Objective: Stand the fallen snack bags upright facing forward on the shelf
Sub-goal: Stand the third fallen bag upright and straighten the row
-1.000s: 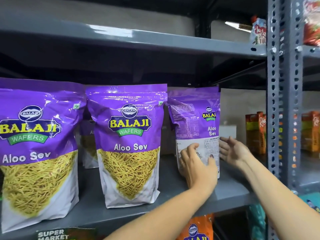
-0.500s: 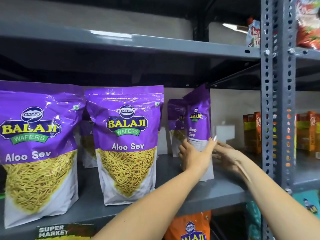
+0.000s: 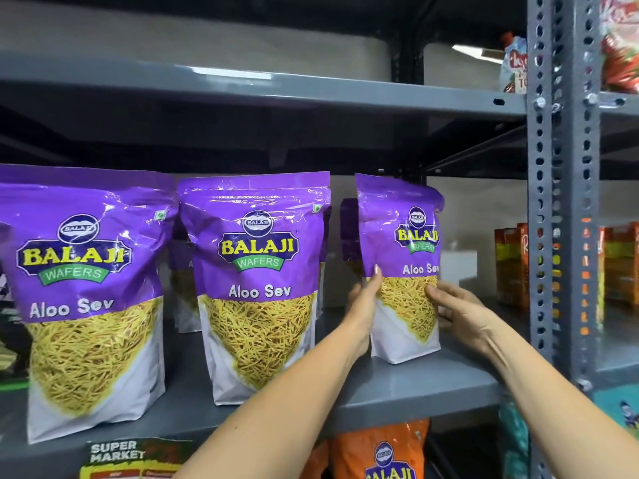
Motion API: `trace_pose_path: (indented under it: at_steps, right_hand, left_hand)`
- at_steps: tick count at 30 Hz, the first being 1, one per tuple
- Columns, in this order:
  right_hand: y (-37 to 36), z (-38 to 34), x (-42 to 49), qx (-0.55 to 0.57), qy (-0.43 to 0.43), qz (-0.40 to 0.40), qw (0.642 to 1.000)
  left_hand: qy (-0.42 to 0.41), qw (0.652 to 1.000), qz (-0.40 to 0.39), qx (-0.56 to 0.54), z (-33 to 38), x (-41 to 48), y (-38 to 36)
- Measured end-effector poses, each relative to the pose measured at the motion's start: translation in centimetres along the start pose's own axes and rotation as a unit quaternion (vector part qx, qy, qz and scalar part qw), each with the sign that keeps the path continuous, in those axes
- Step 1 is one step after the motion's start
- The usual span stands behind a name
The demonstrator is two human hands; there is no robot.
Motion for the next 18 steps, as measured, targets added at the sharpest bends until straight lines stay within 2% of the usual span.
trace_pose_path:
  at_steps: [5,10,14,18]
  right_hand:
    - [0.1,0.3,0.0,-0.028,0.059,0.084,0.994]
    - [-0.4,0.4,-0.6,-0.047,0.090,0.127,0.987]
    - [-0.3,0.3,-1.0,-0.055,0.053,0.074,0.994]
    - [-1.1,0.5,-1.5,-0.073,0.029,0.000,0.997]
  left_hand:
    - [0.007,0.996,0.076,0.044,-0.3,-0.5,0.6]
    - [0.017,0.994,0.104,0.040,-0.3,-0.9,0.4]
    - [-0.030,0.994,0.103,0.016,-0.3,-1.5,0.8]
    - [-0.044,0.994,0.086,0.048,-1.0,-1.9,1.0]
Point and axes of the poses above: each hand's wrist, its own x-axis towards the middle knuckle, its own y-axis out of the back of the hand, z = x × y, the point moved 4 cm from there along x, towards the middle knuckle
